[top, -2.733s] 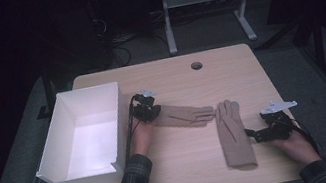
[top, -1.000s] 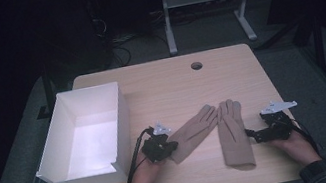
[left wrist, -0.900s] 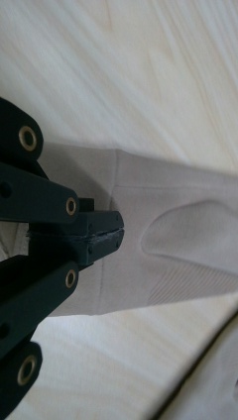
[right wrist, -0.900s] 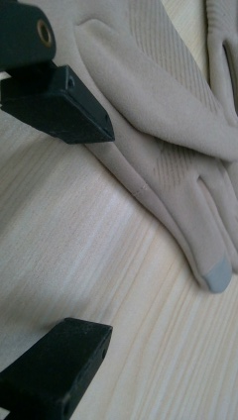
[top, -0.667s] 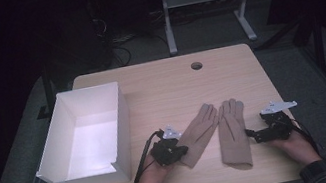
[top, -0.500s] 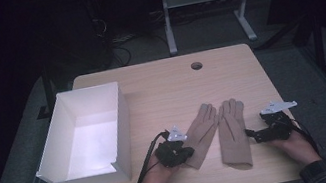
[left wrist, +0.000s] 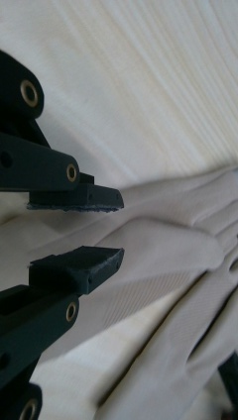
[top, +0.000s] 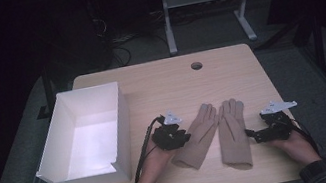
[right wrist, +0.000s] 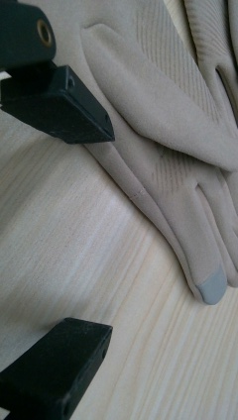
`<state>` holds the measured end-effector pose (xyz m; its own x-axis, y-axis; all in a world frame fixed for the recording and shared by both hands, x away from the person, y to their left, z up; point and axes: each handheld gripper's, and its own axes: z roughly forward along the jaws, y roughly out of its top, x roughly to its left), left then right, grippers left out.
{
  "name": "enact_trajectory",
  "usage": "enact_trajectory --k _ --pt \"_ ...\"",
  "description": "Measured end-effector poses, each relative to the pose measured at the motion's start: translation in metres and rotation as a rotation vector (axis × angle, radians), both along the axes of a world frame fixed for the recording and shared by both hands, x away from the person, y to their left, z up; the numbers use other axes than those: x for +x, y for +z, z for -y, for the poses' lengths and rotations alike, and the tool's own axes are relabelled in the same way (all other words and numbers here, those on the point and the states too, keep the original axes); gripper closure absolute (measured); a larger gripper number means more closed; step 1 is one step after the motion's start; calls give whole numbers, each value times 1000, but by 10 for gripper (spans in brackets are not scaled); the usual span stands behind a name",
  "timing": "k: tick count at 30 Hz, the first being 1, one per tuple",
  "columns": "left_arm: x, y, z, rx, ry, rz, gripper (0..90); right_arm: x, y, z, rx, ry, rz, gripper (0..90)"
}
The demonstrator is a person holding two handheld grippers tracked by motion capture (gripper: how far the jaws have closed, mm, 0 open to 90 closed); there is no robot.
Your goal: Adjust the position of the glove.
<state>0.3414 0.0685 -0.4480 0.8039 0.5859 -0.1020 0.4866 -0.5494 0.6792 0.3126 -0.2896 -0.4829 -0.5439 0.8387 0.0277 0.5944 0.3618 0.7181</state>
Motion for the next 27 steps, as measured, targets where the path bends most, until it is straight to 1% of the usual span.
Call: enact_trajectory --k 4,10,11,14,15,16,18,19,20,23,26,27 --pt "11 -8 7 6 23 -3 674 0 0 0 1 -1 -2 101" --pt "13 -16 13 26 18 -11 622 0 0 0 0 0 0 101" --pt "12 -17 13 17 24 -3 618 0 0 0 0 0 0 101" --pt "11 -17 13 20 25 2 619 0 0 0 0 0 0 101" --pt "11 -17 13 23 26 10 621 0 0 0 0 0 0 101" --pt "10 -17 14 38 20 23 626 0 0 0 0 0 0 101" --pt "9 -17 14 46 4 24 664 0 0 0 0 1 0 101" --pt "8 -17 15 39 4 21 712 0 0 0 0 1 0 101" --pt "8 -17 15 36 -1 21 712 0 0 0 0 1 0 101" --pt "8 -17 15 25 -7 13 770 0 0 0 1 2 0 101" --pt "8 -18 15 10 -16 -2 851 0 0 0 0 7 1 101" --pt "8 -18 15 13 -19 -2 851 0 0 0 0 7 1 101"
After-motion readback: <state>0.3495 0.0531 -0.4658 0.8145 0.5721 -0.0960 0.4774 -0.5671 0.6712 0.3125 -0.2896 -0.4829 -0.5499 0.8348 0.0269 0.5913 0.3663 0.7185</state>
